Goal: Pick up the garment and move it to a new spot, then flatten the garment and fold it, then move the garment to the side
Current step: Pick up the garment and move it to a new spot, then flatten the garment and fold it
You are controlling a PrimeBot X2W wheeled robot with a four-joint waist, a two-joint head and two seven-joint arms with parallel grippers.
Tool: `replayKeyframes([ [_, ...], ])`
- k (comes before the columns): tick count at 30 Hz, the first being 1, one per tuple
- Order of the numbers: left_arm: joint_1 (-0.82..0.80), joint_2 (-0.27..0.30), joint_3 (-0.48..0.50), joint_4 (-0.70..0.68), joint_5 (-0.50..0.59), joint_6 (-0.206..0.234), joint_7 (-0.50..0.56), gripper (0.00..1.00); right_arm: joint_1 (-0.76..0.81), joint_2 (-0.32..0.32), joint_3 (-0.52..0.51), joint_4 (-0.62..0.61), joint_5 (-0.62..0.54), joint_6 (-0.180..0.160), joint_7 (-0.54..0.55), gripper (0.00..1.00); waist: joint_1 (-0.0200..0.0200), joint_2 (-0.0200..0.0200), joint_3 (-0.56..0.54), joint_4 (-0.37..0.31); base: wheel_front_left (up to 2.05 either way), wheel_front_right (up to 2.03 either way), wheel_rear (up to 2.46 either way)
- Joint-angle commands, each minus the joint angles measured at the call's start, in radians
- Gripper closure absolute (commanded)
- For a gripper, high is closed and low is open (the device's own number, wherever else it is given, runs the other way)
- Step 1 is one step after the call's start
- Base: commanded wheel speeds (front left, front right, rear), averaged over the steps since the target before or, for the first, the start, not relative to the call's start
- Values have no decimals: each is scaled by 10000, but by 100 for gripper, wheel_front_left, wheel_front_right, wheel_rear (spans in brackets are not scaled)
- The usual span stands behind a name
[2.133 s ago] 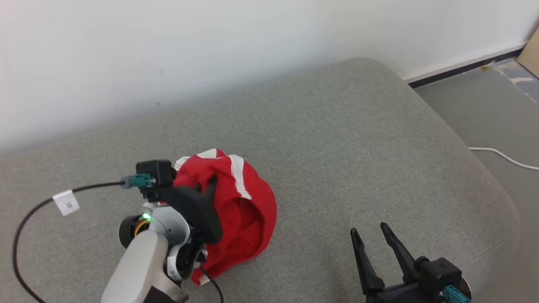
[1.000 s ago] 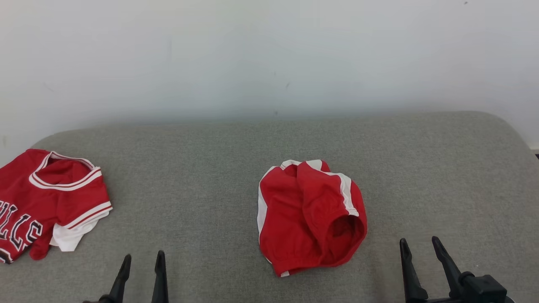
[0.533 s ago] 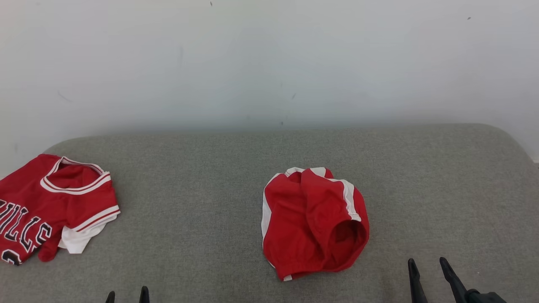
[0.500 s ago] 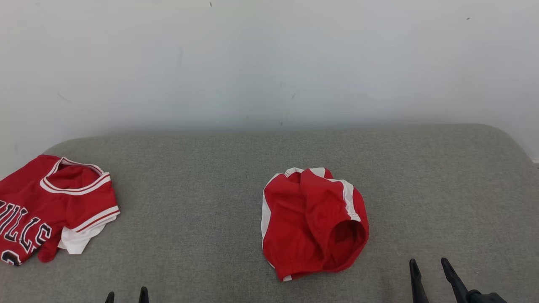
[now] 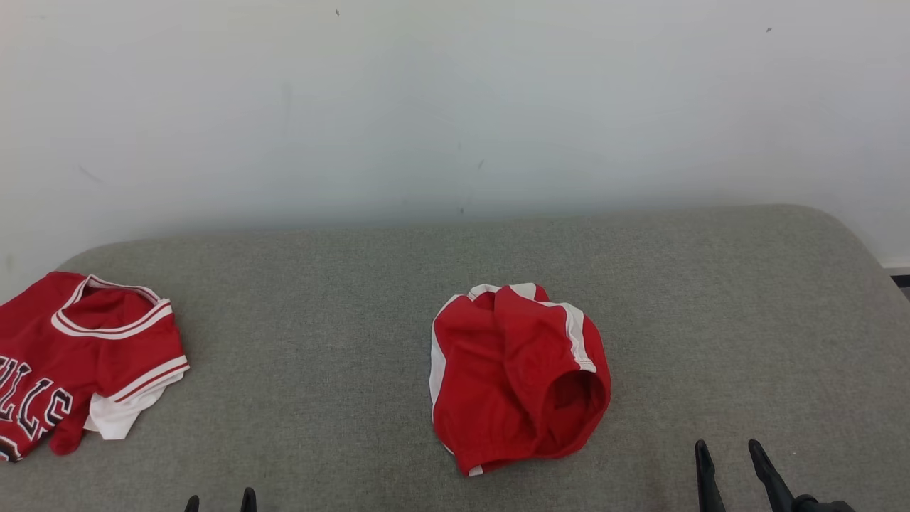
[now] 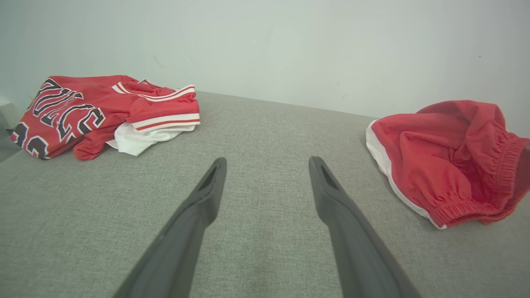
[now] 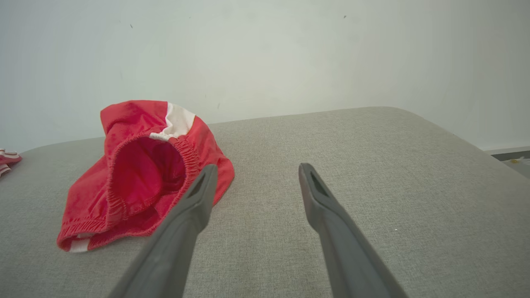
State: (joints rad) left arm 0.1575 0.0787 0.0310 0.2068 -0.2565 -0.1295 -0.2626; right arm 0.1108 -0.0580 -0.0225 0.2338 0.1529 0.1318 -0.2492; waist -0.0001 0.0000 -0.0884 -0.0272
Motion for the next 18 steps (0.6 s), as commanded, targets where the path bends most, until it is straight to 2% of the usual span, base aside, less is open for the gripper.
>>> replayKeyframes([
  [1, 3, -24, 7, 36, 4, -1, -32, 0, -37, 9, 20, -3, 89, -18, -53, 0, 1, 0, 19, -28, 0, 0, 0],
  [13, -90, -39, -163, 88, -132, 0, -33, 0, -133, 47, 54, 97, 146, -19, -75, 0, 1, 0, 110, -175, 0, 0, 0],
  [18, -345, -4, -687, 60, -176, -1, -33, 0, -211, 53, 137, 83, 131, -19, -68, 0, 1, 0, 181, -370, 0, 0, 0],
])
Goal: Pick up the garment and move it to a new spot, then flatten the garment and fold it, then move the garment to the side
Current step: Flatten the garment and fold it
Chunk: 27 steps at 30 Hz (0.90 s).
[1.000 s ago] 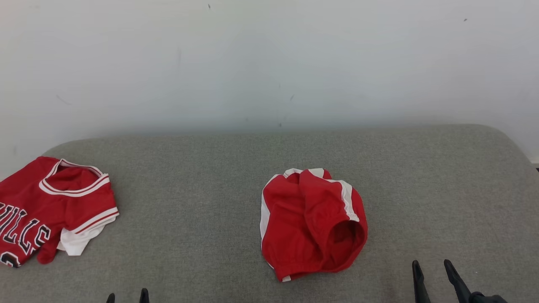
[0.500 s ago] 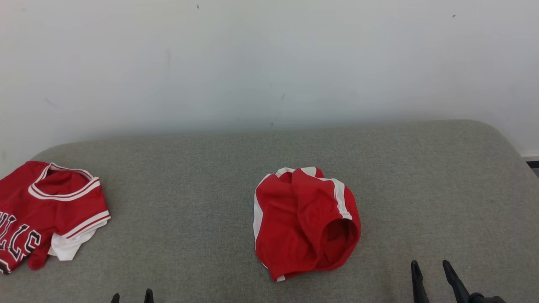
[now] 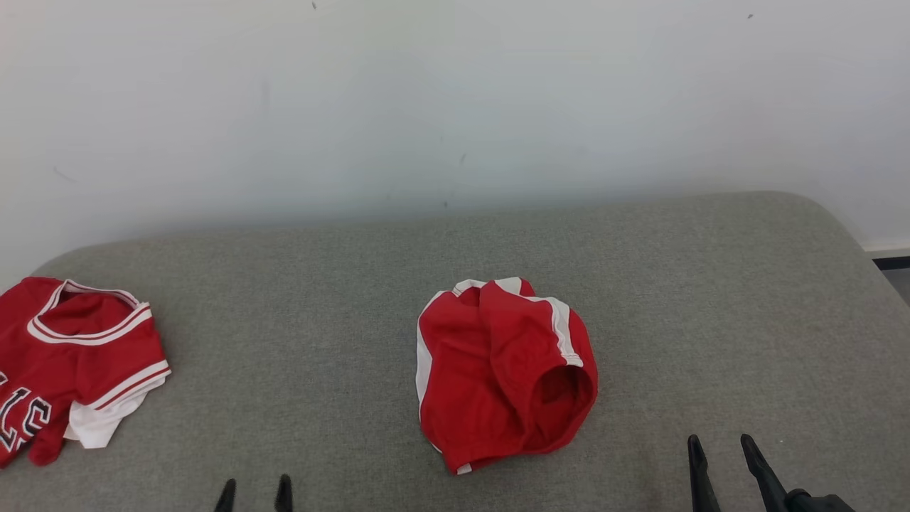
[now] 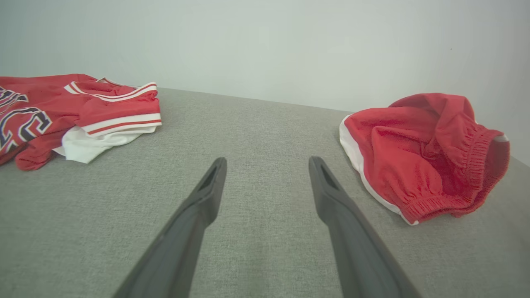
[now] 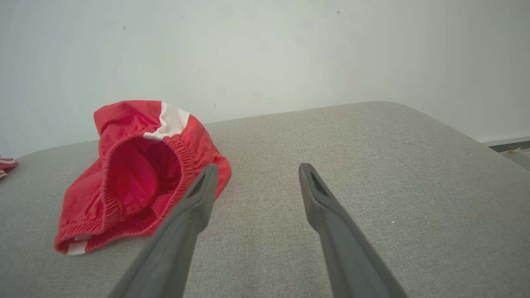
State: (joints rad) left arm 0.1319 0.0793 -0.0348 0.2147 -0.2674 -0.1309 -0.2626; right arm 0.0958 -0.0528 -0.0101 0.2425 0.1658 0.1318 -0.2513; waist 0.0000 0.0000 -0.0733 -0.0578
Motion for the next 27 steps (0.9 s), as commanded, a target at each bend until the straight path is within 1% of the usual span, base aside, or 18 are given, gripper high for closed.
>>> replayKeyframes([
  [1, -174, 6, -259, -19, -107, 12, -33, 0, -80, 1, 32, -7, -1, -19, -42, 0, 0, 0, 49, -128, 0, 0, 0],
  [4, -495, 80, -1318, 180, -377, 12, -26, 0, -138, 4, 100, -9, -2, -19, -26, 0, 0, 0, 122, -410, 0, 0, 0],
  [8, -1226, 69, -2728, 591, -849, 12, 326, 0, -219, 7, 181, -16, -19, -19, -10, 0, 0, 0, 271, -900, 0, 0, 0],
  [13, -2302, -12, -4229, 1218, -1688, 13, 891, 0, -376, 3, 301, -49, -75, -19, 20, 0, 0, 0, 541, -1743, 0, 0, 0],
  [17, -3027, -82, -4947, 1755, -2675, 11, 1250, 0, -493, -21, 411, -82, -72, -19, 40, 0, 0, 0, 794, -2554, 0, 0, 0],
  [20, -3520, -84, -5176, 2194, -3166, 13, 1327, 0, -527, -17, 436, -70, 10, -19, 51, 0, 0, 0, 987, -3125, 0, 0, 0],
  [21, -3696, -97, -5191, 2330, -3262, 12, 1276, 0, -553, -15, 469, -63, 35, -19, 47, 0, 0, 0, 1061, -3314, 0, 0, 0],
  [22, -3696, -97, -5191, 2330, -3262, 12, 1276, 0, -553, -15, 469, -63, 35, -19, 47, 0, 0, 0, 1061, -3314, 0, 0, 0],
  [27, -4356, -153, -5117, 3034, -3740, 12, 1051, 0, -622, -8, 515, -27, 85, -19, -7, 0, 0, 0, 1333, -4029, 0, 0, 0],
])
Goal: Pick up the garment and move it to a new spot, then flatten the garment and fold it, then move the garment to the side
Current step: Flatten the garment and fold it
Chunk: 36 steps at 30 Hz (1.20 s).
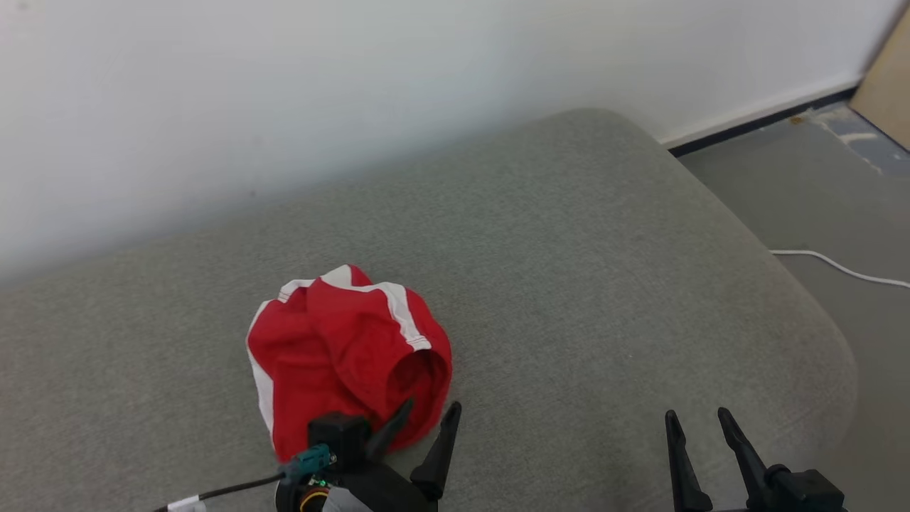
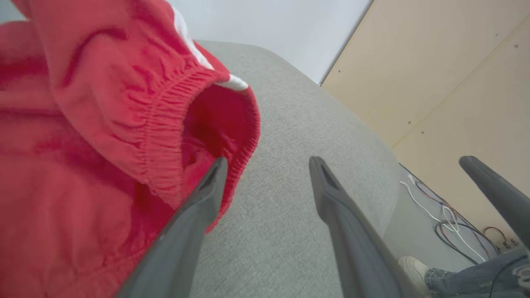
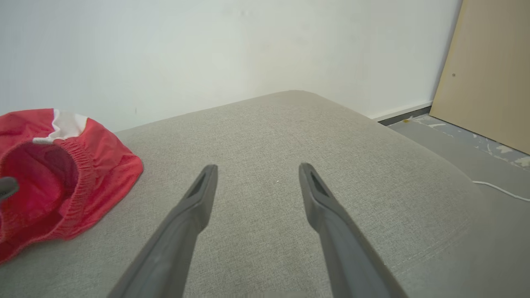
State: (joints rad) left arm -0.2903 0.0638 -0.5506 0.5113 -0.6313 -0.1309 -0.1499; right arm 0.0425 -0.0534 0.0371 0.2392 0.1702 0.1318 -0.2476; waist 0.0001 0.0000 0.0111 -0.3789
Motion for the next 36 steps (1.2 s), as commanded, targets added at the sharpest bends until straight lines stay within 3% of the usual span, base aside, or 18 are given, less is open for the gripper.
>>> replayKeyframes([
  [1, -298, -14, 88, 223, -166, 48, -88, 0, -106, -1, 41, 3, 52, -19, -56, 0, -1, 0, 537, -923, 0, 0, 0],
  [4, -708, -56, 270, 702, -295, 301, -144, 0, -183, 4, 143, 10, 72, -19, -81, 0, -1, 0, 665, -1193, 0, 0, 0],
  [11, -1547, -120, 617, 1771, -889, 1425, 72, 0, -264, 18, 249, 61, 156, -19, -127, 0, -1, 0, 822, -1466, 0, 0, 0],
  [20, -2472, -133, 177, 1817, -1824, 1833, -333, 0, -376, 30, 304, 145, 259, -19, -162, 0, -1, 0, 935, -1302, 0, 0, 0],
  [21, -2547, -132, 125, 1878, -1905, 1881, -338, 12, -392, 30, 327, 160, 301, -19, -166, 0, -1, 0, 941, -1280, 0, 0, 0],
  [22, -2663, -126, 95, 1929, -1931, 1926, -399, 51, -405, 30, 350, 176, 333, -19, -171, 0, -1, 0, 948, -1254, 0, 0, 0],
  [23, -2772, -128, 50, 1974, -1955, 1915, -434, 100, -422, 30, 364, 187, 346, -19, -175, 0, -1, 0, 953, -1230, 0, 0, 0],
  [28, -3287, -131, -86, 1995, -2190, 1696, -537, 100, -424, 28, 290, 225, 426, -19, -180, 0, -1, 0, 909, -1019, 0, 0, 0],
  [36, -5281, -138, -121, 1495, -2683, 918, 78, 100, -445, 27, 381, 237, 492, -19, -186, 0, -1, 0, 730, -731, 0, 0, 0],
])
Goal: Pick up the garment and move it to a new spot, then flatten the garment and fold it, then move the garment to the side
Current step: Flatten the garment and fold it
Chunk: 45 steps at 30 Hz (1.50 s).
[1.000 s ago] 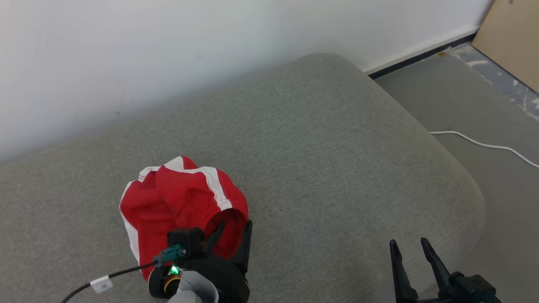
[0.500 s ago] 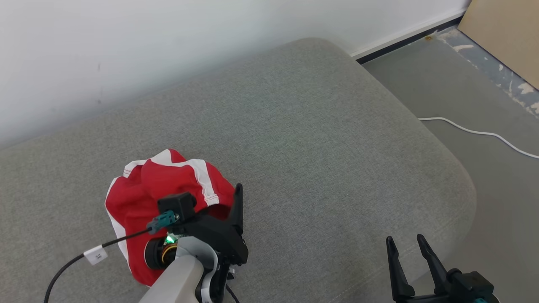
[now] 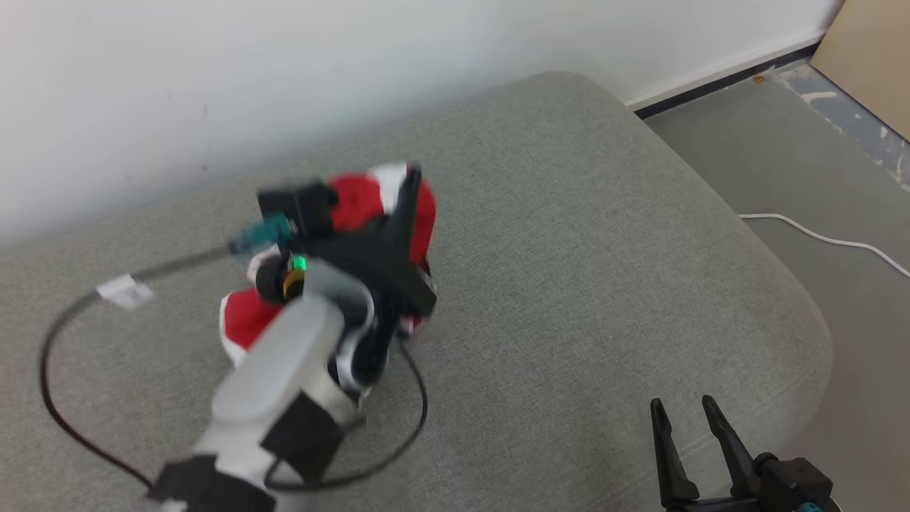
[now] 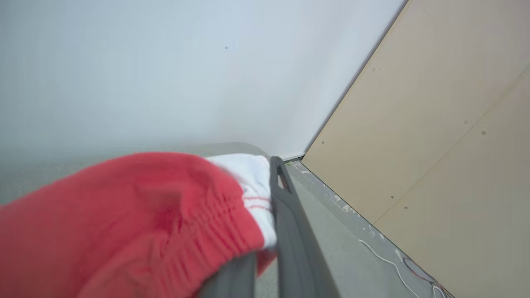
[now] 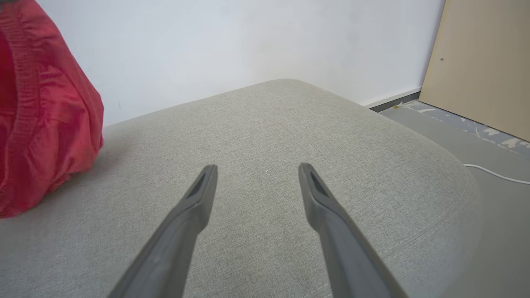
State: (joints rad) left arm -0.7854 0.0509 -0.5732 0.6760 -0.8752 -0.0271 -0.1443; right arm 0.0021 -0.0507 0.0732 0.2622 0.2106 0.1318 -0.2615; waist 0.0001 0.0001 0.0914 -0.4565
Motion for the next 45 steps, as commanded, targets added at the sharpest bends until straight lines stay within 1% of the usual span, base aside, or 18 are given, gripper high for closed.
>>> replayKeyframes([
  [1, -615, -11, 208, -276, -446, -206, 64, 100, -41, 0, 40, 6, 95, -19, -48, 0, -1, -1, -86, 52, 0, 0, 0],
  [3, -1219, -8, 395, -571, -774, -359, -8, 100, -30, 2, 89, 13, 96, -19, -47, 0, -1, -1, -140, 50, 0, 0, 0],
  [4, -1219, -8, 395, -571, -774, -359, -8, 100, -30, 2, 89, 13, 96, -19, -47, 0, -1, -1, -140, 50, 0, 0, 0],
  [6, -1649, -11, 526, -954, -1334, -488, -87, 100, 8, 0, 131, 19, 79, -19, -49, 0, -1, -1, -192, 24, 0, 0, 0],
  [9, -2236, -11, 393, -1623, -2048, -667, -269, 100, 45, 1, 155, 44, 73, -19, -48, 0, -1, -1, -227, 11, 0, 0, 0],
  [10, -2425, -1, 185, -1929, -2230, -746, -417, 100, 59, 1, 121, 37, 86, -19, -50, 0, -1, -1, -219, 50, 0, 0, 0],
  [13, -2226, 8, -217, -2004, -2302, -800, -406, 100, 44, 4, 18, -40, 109, -19, -49, 0, -1, -1, -124, 258, 0, 0, 0],
  [16, -1570, 148, -601, -1581, -2314, -842, -101, 100, 26, 3, -18, -69, 134, -19, -49, 0, -1, -1, 32, 599, 0, 0, 0],
  [19, -904, 329, -698, -1101, -2457, -803, -36, 100, -4, 6, -42, -114, 152, -19, -49, 0, -1, -1, 172, 1004, 0, 0, 0],
  [26, 196, 802, -157, -292, -2706, -479, -695, 100, -76, 3, -50, -188, -19, -19, -49, 0, -1, -1, 343, 1957, 0, 0, 0],
  [28, 351, 951, 111, -48, -2683, -284, -902, 100, -104, 3, -17, -173, -55, -19, -48, 0, -1, -1, 330, 2131, 0, 0, 0],
  [32, 477, 1180, 783, 450, -2415, 215, -1167, 100, -189, 1, 131, -155, -89, -19, -48, 0, -1, -1, 338, 2270, 0, 0, 0],
  [35, 470, 1398, 1438, 760, -2106, 631, -1220, 100, -242, 2, 234, -124, -110, -19, -48, 0, -1, -1, 350, 2244, 0, 0, 0],
  [38, 659, 1434, 2099, 991, -1715, 948, -1207, 100, -287, -2, 334, -110, -116, -19, -47, 0, -1, -1, 381, 2128, 0, 0, 0],
  [39, 711, 1430, 2249, 1095, -1612, 976, -1210, 99, -295, -2, 354, -103, -122, -19, -41, 0, -1, -1, 388, 2072, 0, 0, 0],
  [40, 760, 1397, 2328, 1268, -1542, 992, -1209, 38, -302, 0, 360, -96, -123, -19, -35, 0, -1, -1, 394, 2021, 0, 0, 0],
  [41, 783, 1363, 2367, 1412, -1469, 989, -1210, 0, -298, 2, 366, -92, -119, -19, -28, 0, -1, -1, 396, 1980, 0, 0, 0],
  [45, 921, 1210, 2240, 1992, -1403, 777, -1163, 0, -237, 0, 303, -69, -93, -19, -23, 0, -1, -1, 348, 1897, 0, 0, 0],
])
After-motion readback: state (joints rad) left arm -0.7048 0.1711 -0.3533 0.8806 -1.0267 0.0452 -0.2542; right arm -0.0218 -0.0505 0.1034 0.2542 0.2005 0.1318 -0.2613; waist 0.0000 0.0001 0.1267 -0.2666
